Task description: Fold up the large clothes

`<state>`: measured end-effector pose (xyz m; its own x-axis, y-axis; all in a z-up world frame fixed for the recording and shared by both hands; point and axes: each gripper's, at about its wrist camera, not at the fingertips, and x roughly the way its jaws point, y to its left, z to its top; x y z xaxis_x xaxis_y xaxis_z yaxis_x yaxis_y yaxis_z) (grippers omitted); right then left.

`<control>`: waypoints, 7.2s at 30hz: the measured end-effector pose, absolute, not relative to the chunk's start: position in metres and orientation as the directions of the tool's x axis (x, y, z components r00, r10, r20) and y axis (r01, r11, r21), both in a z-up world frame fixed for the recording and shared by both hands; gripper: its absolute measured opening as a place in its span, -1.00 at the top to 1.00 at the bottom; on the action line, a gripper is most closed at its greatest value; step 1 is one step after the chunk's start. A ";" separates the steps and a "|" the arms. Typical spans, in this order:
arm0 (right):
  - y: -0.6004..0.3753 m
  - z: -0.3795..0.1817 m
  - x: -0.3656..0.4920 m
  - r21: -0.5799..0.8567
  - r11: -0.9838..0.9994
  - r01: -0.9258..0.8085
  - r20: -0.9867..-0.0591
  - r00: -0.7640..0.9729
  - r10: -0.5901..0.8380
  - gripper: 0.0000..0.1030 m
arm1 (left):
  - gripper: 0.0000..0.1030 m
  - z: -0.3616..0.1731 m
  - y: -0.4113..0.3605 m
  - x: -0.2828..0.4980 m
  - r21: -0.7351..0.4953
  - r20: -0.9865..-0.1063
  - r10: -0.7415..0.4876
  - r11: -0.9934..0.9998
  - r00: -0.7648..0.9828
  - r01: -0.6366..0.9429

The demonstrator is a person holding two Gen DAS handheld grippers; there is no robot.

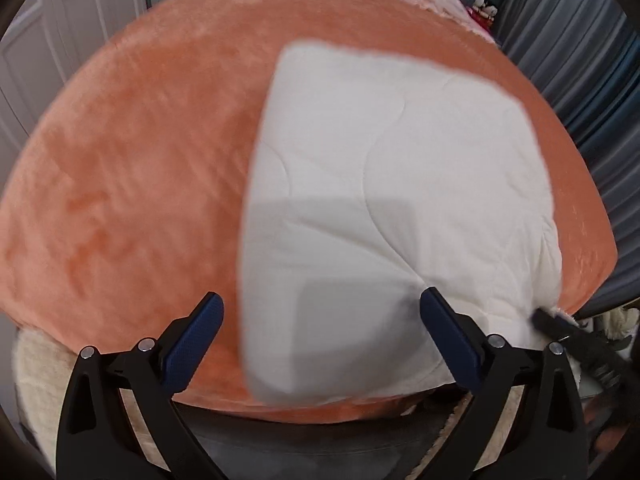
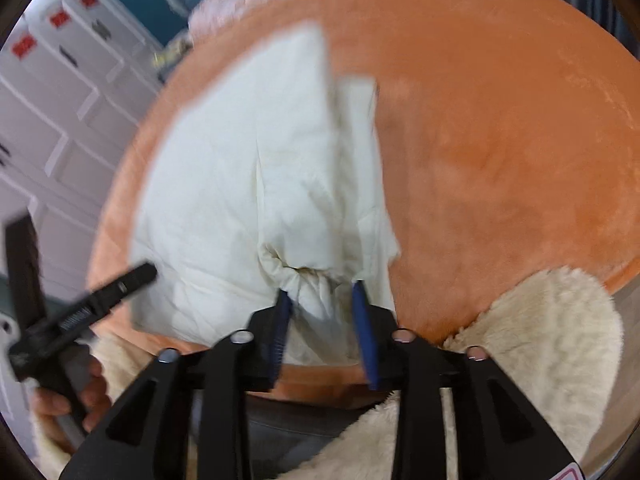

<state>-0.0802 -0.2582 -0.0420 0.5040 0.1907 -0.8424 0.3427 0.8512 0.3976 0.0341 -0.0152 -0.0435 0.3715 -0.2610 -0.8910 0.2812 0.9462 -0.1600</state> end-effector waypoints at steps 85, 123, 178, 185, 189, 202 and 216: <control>-0.292 -0.126 0.078 0.369 0.817 0.443 -0.765 0.644 -0.004 0.42 | -0.91 -0.112 -0.110 0.185 0.078 -0.853 -0.051 0.972 0.520 0.223; -0.273 -0.072 -0.056 0.560 0.764 0.322 -0.706 0.668 0.236 0.49 | -0.30 -0.061 0.001 0.078 -0.459 -0.764 -0.542 0.838 0.350 0.295; -0.229 0.003 0.212 0.095 0.972 0.216 -0.739 0.669 -0.077 0.65 | -0.48 0.001 -0.070 0.285 0.081 -0.792 -0.090 0.965 0.604 0.250; -0.236 -0.053 0.249 0.055 0.964 0.261 -0.793 0.598 -0.117 0.65 | -0.49 -0.045 -0.087 0.314 0.089 -0.831 -0.054 0.970 0.554 0.227; -0.235 -0.073 0.257 0.026 0.966 0.259 -0.796 0.589 -0.136 0.66 | -0.52 -0.064 -0.090 0.324 0.076 -0.831 -0.056 0.974 0.554 0.213; -0.233 -0.107 0.262 0.019 0.965 0.262 -0.768 0.622 -0.153 0.65 | -0.68 -0.092 -0.099 0.329 0.111 -0.795 -0.025 0.976 0.606 0.186; -0.226 -0.115 0.254 -0.001 0.959 0.284 -0.718 0.667 -0.198 0.65 | -0.72 -0.103 -0.099 0.323 0.126 -0.747 -0.018 0.978 0.665 0.168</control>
<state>0.2536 -0.2263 -0.1145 0.6674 -0.1982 -0.7178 0.2837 0.9589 -0.0010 0.3227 -0.0989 -0.1027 0.6649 -0.0184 -0.7467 0.1685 0.9776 0.1259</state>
